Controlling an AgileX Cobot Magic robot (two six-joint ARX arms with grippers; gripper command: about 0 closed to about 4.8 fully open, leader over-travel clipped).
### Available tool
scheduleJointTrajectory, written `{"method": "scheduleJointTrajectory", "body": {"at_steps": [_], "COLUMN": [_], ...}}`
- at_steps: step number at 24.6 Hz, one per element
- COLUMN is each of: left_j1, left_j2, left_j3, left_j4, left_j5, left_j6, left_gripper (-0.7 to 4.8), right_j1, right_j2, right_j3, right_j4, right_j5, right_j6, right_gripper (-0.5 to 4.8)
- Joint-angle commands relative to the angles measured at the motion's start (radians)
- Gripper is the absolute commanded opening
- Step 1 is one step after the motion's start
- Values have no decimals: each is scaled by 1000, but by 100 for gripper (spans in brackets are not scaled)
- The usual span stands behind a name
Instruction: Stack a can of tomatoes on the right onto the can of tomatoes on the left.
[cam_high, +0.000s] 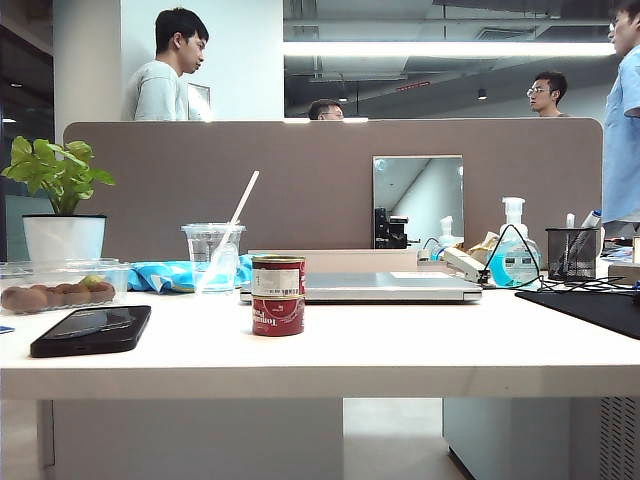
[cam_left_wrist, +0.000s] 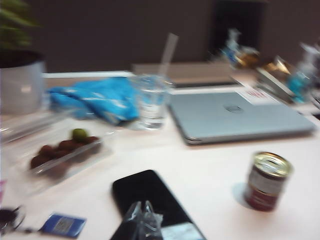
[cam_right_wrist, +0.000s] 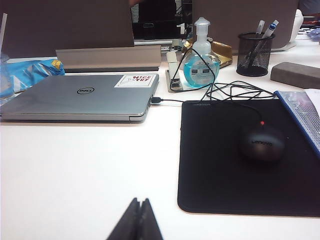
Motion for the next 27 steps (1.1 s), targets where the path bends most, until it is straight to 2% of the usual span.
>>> {"method": "scheduleJointTrajectory", "body": {"at_steps": [1, 4, 5, 9, 27], "left_j1": [76, 96, 94, 93, 93], "left_j2": [-98, -150, -176, -199, -229], "left_j3": [-97, -152, -185, -187, -187], "left_j4": [5, 5, 6, -50, -41], "left_j5": [-2, -4, -36, -73, -61], "left_j6": [-72, -76, -77, -65, -69], "left_gripper": [-4, -4, -4, -4, -4], "right_j1": [-1, -1, -1, -1, -1], "right_j2": [1, 0, 1, 0, 1], "right_j3": [6, 6, 6, 6, 6], "right_j4": [10, 10, 10, 10, 10], "right_j5": [1, 2, 1, 1, 1], "right_j6": [3, 3, 3, 3, 3], "right_gripper": [-8, -8, -8, -8, -8]}}
